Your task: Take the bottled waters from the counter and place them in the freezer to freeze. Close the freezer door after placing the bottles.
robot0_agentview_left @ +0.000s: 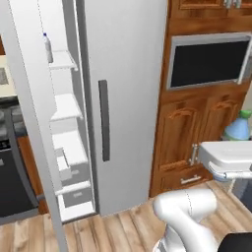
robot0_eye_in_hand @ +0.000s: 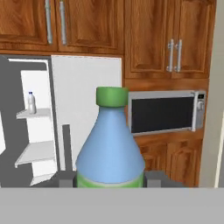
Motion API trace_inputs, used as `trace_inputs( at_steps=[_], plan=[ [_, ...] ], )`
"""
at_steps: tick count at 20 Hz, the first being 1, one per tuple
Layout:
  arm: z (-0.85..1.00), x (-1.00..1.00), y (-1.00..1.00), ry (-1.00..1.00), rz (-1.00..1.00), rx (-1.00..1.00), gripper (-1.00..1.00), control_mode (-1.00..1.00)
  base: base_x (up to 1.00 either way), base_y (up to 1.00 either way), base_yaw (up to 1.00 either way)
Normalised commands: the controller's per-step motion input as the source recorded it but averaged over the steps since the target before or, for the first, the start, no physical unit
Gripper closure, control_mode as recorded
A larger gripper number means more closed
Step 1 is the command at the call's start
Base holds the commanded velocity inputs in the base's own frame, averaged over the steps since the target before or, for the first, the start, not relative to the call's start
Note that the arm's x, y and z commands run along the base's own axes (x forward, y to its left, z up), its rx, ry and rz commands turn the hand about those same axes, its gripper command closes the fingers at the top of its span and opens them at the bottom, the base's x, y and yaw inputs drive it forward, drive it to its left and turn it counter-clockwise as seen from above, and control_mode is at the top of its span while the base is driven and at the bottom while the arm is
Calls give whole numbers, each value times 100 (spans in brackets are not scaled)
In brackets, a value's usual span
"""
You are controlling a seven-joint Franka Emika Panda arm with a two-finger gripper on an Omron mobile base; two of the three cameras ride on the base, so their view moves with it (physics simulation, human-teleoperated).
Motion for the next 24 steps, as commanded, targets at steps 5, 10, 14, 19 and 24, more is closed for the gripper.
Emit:
trace_inputs(
  at_steps=[5,10,14,19,24],
  plan=[
    [0,0,0,0,0,0,100,100,44,0,50],
    [0,0,0,0,0,0,100,100,39,2,37],
    [0,0,0,0,0,0,100,100,43,0,30],
    [0,0,0,0,0,0,100,100,59,-2,42],
    [0,0,0,0,0,0,100,100,65,-13,44]
  ],
)
